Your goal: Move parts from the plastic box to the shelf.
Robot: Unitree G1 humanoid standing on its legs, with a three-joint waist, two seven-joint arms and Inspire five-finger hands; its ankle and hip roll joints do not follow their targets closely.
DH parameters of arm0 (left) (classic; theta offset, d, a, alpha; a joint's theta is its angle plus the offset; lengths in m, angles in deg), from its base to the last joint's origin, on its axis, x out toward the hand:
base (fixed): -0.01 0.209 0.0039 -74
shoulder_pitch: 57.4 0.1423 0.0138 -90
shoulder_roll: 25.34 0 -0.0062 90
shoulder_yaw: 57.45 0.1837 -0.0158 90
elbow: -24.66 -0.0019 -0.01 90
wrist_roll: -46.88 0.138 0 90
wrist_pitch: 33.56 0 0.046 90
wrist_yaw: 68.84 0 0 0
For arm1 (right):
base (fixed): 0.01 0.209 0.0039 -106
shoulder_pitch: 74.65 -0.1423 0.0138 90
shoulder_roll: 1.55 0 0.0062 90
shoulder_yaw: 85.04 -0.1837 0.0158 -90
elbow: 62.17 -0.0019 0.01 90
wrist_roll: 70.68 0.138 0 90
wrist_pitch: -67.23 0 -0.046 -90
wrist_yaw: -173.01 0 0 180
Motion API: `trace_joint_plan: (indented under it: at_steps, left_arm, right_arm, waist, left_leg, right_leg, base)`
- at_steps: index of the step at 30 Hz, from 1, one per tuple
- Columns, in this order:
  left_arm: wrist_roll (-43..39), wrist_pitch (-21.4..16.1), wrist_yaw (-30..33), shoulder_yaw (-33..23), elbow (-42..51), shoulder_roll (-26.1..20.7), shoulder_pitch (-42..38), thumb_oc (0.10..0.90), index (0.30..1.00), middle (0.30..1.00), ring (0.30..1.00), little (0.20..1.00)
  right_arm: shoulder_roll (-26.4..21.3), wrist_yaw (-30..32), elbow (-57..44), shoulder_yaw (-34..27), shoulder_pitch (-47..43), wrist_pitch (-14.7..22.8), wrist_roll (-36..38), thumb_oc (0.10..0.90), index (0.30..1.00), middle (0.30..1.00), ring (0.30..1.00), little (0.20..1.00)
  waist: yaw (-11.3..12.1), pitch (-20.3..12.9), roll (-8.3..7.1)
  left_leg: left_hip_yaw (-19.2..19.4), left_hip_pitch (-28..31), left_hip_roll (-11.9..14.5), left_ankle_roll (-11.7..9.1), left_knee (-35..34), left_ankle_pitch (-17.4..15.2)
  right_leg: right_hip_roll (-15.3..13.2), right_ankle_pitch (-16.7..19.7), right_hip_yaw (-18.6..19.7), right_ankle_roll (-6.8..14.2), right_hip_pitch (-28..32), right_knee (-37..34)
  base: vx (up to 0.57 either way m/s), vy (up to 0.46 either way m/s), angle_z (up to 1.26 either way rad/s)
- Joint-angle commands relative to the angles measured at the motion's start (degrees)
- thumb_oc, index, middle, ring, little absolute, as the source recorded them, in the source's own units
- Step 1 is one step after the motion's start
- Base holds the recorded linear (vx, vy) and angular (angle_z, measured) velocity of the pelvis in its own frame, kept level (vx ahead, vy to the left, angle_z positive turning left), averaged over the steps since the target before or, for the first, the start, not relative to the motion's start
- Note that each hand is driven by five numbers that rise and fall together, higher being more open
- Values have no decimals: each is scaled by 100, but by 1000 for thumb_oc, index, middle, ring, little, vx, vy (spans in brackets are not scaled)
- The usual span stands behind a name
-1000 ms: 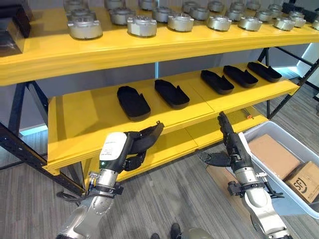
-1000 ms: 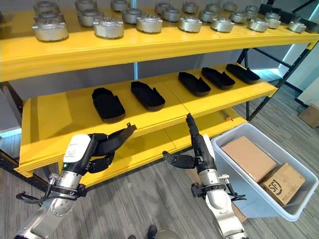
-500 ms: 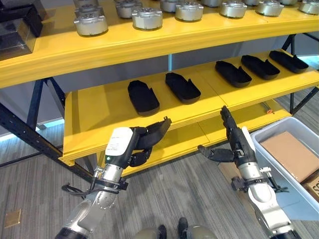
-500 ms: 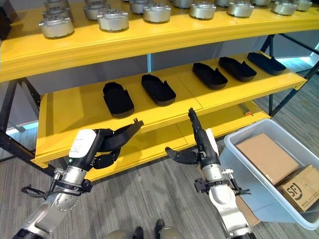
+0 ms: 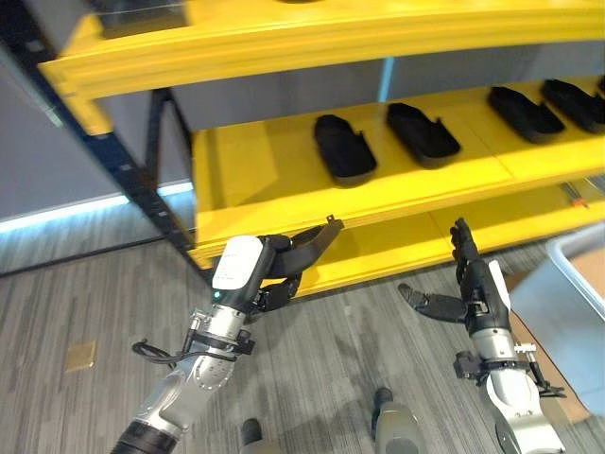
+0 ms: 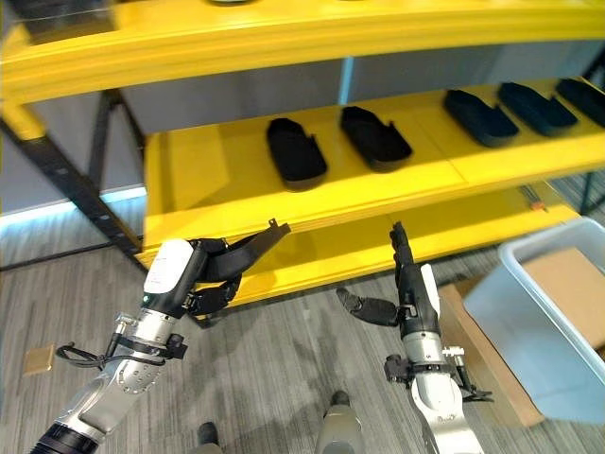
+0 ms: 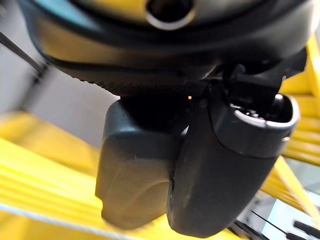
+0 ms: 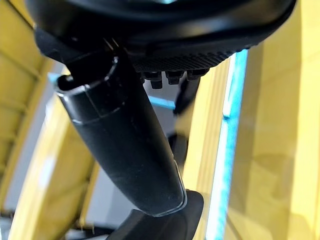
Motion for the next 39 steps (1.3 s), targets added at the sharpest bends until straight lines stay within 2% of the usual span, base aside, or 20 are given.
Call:
trace_joint_plan:
  at_steps: [1, 2, 6, 12, 17, 22, 31, 35, 39]
  left_arm:
    - [-206, -338, 584, -451, 874, 62, -465, 400, 300, 300, 300, 300]
    - [-203, -335, 591, -490, 913, 26, -434, 400, 300, 300, 300, 300]
    - [-210, -312, 636, -609, 971, -27, -393, 400, 300, 300, 300, 300]
    - [-255, -284, 675, -870, 1195, -67, -341, 400, 300, 300, 300, 300]
    - [-259, -224, 736, -913, 1372, -67, -649, 400, 300, 300, 300, 300]
    - [-333, -222, 782, -901, 1639, 39, -911, 400, 300, 300, 300, 300]
    - [-613, -283, 727, -1234, 2384, 59, -735, 400, 300, 300, 300, 300]
    - [-513, -224, 840, -1178, 2291, 42, -886, 400, 300, 300, 300, 300]
    - [-53, -13, 944, -802, 1761, -28, -1337, 400, 300, 300, 300, 300]
  right_arm:
    - [-197, 109, -609, -339, -596, 572, -114, 900, 1000, 1000, 1000, 1000]
    - [-164, 91, -600, -359, -545, 552, -98, 900, 1000, 1000, 1000, 1000]
    - [-123, 45, -565, -357, -536, 488, -84, 900, 1000, 1000, 1000, 1000]
    - [-70, -13, -552, -353, -490, 409, -94, 900, 1000, 1000, 1000, 1000]
    - [-37, -52, -546, -296, -472, 363, -115, 900, 1000, 1000, 1000, 1000]
    - [2, -80, -563, -170, -496, 322, -144, 900, 1000, 1000, 1000, 1000]
    - [-5, -113, -578, -84, -458, 270, -146, 900, 1000, 1000, 1000, 1000]
    - [-17, -122, -573, -33, -472, 271, -160, 900, 1000, 1000, 1000, 1000]
    - [-53, -172, -542, 41, -492, 261, -140, 900, 1000, 1000, 1000, 1000]
  waist:
    - [-128, -567, -91]
    - [-100, -596, -183]
    - [-42, -663, -315]
    - [41, -785, -464]
    - [55, -879, -557]
    - [81, -933, -623]
    - [134, -965, -664]
    - [111, -990, -662]
    - [17, -1037, -635]
  left_leg:
    - [131, -69, 301, 224, 180, 122]
    - [115, -105, 236, 245, 357, -23]
    - [107, -119, 114, 311, 556, -257]
    - [130, -90, -57, 389, 608, -415]
    - [137, -104, -137, 422, 620, -467]
    - [134, -86, -169, 442, 583, -473]
    - [194, -9, -174, 468, 402, -380]
    - [217, 47, -162, 464, 379, -436]
    - [262, 112, -159, 458, 351, -438]
  right_leg:
    - [179, -274, -204, -41, 395, 256]
    - [104, -233, -224, 5, 509, 157]
    - [27, -131, -184, 92, 670, -37]
    - [-88, 62, -162, 188, 835, -272]
    - [-138, 201, -199, 231, 934, -401]
    - [-138, 244, -228, 251, 987, -480]
    - [-102, 388, -197, 275, 983, -636]
    - [-96, 363, -186, 300, 1005, -623]
    - [-85, 339, -141, 301, 1003, -617]
  base:
    - [91, 83, 7]
    - [117, 108, 6]
    - [92, 97, 3]
    - [64, 66, -6]
    - [35, 26, 3]
    - [31, 6, 9]
    - [-2, -1, 1]
    - [20, -4, 0]
    - [0, 0, 0]
